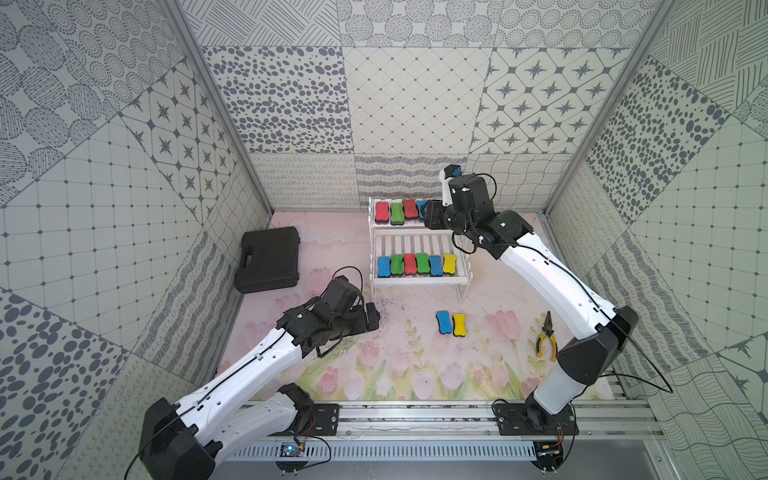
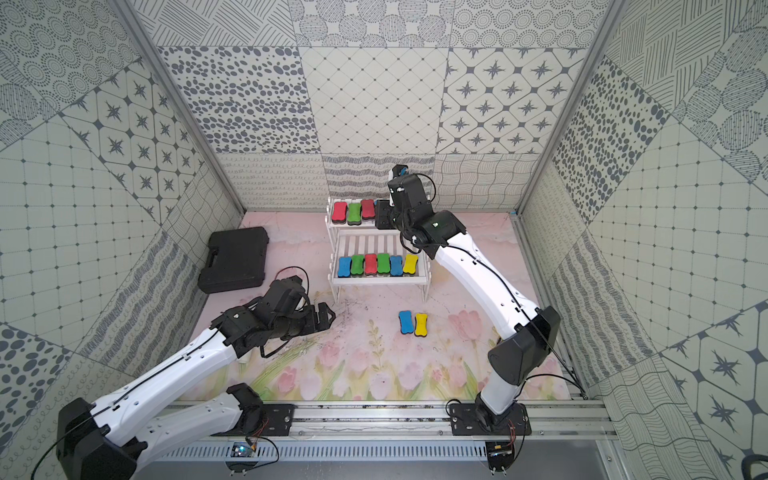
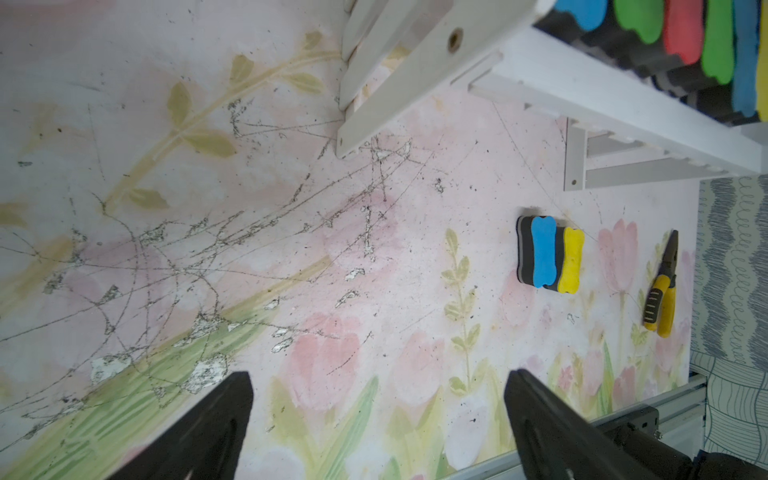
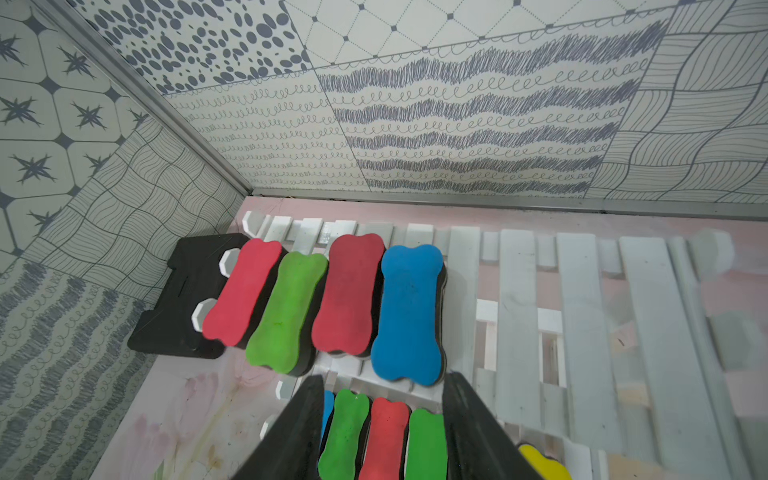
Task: Remove the whiteboard erasers from the shelf
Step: Pick up the whiteboard eraser from the shelf.
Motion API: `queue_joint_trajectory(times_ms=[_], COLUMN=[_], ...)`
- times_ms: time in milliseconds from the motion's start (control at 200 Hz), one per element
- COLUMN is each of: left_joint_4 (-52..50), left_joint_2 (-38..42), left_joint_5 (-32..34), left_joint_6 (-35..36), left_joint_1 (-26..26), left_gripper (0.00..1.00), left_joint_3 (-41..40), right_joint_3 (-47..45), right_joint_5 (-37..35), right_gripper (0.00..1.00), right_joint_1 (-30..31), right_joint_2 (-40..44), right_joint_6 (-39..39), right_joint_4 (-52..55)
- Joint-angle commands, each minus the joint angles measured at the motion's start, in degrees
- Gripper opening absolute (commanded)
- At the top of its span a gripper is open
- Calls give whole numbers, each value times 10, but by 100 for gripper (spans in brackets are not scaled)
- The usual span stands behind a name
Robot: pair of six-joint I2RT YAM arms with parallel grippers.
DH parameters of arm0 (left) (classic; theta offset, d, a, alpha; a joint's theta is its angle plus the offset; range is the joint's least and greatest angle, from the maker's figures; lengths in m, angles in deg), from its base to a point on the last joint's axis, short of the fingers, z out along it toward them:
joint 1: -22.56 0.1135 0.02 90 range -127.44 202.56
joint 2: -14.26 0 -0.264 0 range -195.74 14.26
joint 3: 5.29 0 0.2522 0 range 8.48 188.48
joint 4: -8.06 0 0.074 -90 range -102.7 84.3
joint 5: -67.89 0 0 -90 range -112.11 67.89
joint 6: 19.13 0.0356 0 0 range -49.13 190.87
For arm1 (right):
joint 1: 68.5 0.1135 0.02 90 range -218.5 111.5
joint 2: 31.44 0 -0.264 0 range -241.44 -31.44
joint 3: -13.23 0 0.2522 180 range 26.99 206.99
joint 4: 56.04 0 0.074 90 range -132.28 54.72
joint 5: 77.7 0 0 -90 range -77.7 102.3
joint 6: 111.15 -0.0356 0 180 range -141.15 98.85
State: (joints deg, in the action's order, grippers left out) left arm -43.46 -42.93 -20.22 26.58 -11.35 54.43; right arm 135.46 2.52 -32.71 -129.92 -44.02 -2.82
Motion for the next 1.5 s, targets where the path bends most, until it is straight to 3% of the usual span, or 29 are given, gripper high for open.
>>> queue_joint_trajectory(times_ms=[0,520,1101,1496], left_joint_4=[-28,-31,-30,-25], left_joint_2=[7,5,-2,-16], left_joint_5=[2,7,11,8], left_joint_6=[15,19,18,18], left_joint_1=[2,2,2,2], left_gripper=[100,99,99,100], left_joint_3=[11,20,17,32], right_joint_3=[40,90,5,56], right_joint_5=[-10,10,2,7], right_gripper=[50,48,47,59], right_joint_1=[-9,-34,-58,-42], right_joint_2=[-21,-98,-35,-50], right_joint_6=[19,15,29,45], right_joint_4=[8,36,28,39])
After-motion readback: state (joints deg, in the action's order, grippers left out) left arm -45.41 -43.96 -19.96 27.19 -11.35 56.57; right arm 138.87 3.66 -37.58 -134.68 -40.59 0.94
